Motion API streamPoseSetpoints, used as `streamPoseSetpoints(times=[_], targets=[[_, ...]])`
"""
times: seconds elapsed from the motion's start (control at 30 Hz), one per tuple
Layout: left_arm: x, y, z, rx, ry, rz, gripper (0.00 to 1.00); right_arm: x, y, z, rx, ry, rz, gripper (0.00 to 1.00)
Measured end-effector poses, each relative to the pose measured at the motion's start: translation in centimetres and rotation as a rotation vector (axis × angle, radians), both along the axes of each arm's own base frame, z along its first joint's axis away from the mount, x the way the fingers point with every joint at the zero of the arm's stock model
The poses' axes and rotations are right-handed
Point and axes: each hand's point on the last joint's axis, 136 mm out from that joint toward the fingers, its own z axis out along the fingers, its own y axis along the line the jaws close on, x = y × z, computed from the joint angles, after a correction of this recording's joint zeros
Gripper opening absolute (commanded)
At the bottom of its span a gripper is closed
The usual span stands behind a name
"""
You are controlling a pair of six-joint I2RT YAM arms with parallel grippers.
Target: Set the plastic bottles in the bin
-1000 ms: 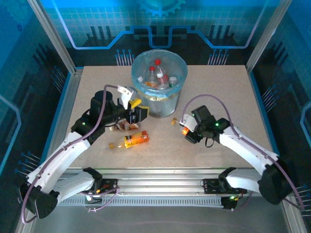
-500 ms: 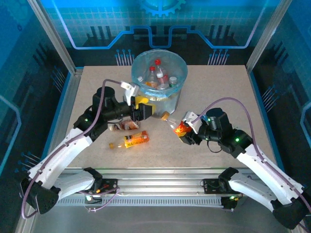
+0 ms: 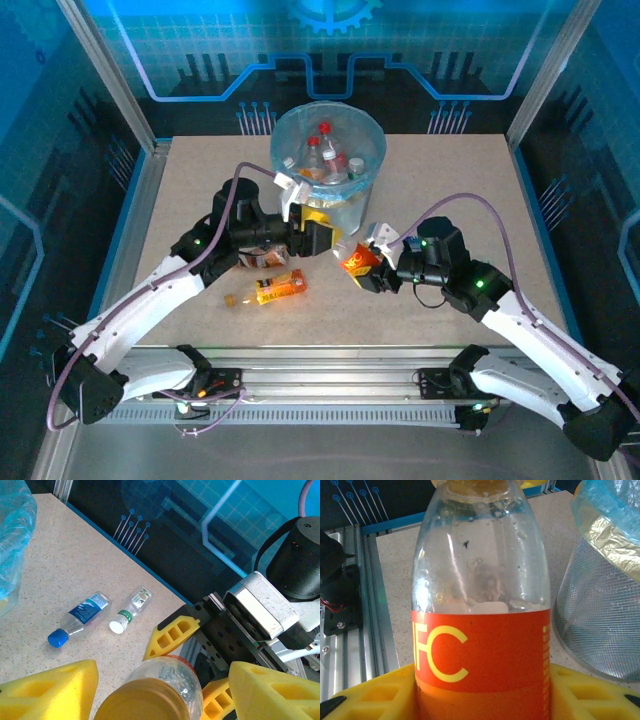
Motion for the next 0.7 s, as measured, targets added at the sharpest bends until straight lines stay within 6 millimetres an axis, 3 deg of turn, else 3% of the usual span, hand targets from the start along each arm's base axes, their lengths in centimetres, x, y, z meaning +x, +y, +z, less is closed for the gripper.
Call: streamPoseSetpoints(times=[0.23,0.5,0.63,0.7], targets=[[-0.4,-0.1,0.0,-0.009,0.023,-0.019,0.53,0.1,0.2,0.6,0.026,-0.008,-0.003,0.51],[-0.3,-0.1,0.4,-0.029,0.035,-0.016,0.16,-0.1,0.2,1.2,0.042,-0.019,-0.002,0.57],[-0.3,-0.2,0.6,-0.037,0.031,-0.016,0.00,0.0,0.2,1.3,0.044,-0.020,-0.010,0.81],[-0.3,-0.2,1.0,-0.041,0.022,-0.015,0.00,0.3,0.0,1.3,0.041,-0.022,-0.034,0.90]])
